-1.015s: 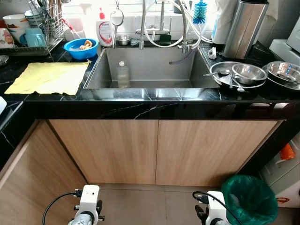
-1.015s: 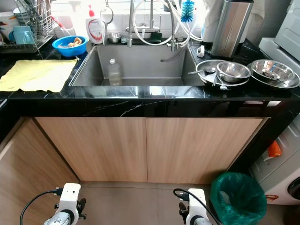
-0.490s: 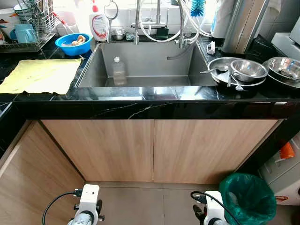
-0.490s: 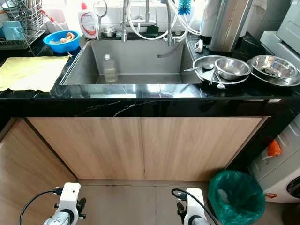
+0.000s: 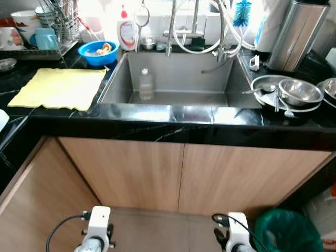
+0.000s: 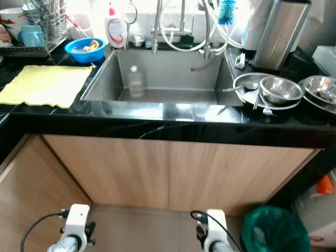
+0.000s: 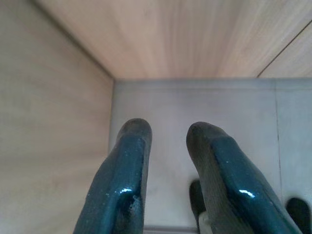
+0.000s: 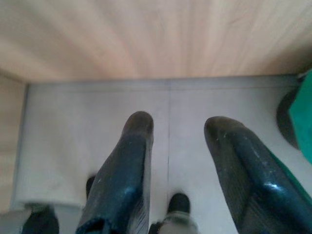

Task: Kitchen organization

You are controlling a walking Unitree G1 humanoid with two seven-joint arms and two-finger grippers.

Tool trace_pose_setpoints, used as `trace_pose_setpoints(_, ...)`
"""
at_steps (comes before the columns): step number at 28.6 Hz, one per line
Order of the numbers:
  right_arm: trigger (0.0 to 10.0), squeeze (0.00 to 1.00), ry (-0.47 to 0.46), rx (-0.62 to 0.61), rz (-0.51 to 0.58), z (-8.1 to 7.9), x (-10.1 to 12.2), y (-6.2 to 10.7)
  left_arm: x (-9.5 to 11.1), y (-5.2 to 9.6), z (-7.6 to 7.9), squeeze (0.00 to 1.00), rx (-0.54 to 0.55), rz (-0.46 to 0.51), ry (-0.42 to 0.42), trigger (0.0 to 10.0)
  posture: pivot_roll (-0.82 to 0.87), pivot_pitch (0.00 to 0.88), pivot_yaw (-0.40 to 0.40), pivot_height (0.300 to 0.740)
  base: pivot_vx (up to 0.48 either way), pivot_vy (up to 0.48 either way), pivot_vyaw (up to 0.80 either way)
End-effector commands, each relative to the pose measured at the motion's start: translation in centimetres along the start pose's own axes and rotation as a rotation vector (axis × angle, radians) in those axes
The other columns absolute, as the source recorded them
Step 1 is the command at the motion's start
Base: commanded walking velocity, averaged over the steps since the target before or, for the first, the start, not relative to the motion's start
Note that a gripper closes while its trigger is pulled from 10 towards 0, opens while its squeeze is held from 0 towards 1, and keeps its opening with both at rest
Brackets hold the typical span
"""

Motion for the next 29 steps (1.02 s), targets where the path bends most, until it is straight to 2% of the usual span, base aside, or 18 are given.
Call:
trace_pose_setpoints(1,10.0,0.00,-0.012,-0.029,-0.013,1.1,-0.6,0.3,-0.1,0.0,0.8,0.00,-0.019,-0.010,0.004,10.0,-0.02,0.000,0.009,0.740,0.311,0.000,0.00)
trace_pose_setpoints(12,10.0,0.00,-0.002,-0.034,0.009,1.1,-0.2,0.3,-0.1,0.0,0.7,0.00,-0.019,-0.007,0.005,10.0,-0.02,0.000,0.007,0.740,0.000,0.000,0.00)
trace_pose_setpoints(18,10.0,0.00,0.110,-0.012,0.044,1.0,0.5,0.2,0.2,0.1,-0.4,0.00,-0.009,0.027,0.017,10.0,-0.03,0.000,0.010,0.740,0.000,0.000,0.00)
trace_pose_setpoints(23,10.0,0.00,0.046,-0.033,0.082,1.1,0.6,0.3,0.4,0.3,-1.3,0.00,-0.002,0.061,0.001,10.0,-0.04,0.000,0.010,0.740,0.000,0.000,0.00)
trace_pose_setpoints(26,10.0,0.00,0.073,-0.026,0.107,1.1,0.8,0.4,0.8,0.6,-1.6,0.00,0.000,0.113,-0.021,10.0,-0.05,0.000,0.008,0.740,0.000,0.000,0.00)
trace_pose_setpoints(29,10.0,0.00,0.093,-0.027,0.108,1.1,0.8,0.4,0.8,0.7,-1.7,0.00,0.000,0.123,-0.022,10.0,-0.05,0.000,0.006,0.740,0.000,0.000,0.00)
Point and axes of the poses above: a point about 5 cm out from each wrist's last joint towards the gripper, its own y axis pointing back from the gripper into the wrist, its own x axis along the axis of the wrist's last joint, z = x × y, the point moved 3 cm from there along -y, pointing out of the wrist towards the gripper, and after that the axes turned 3 degrees about y, right-handed, at the moved point
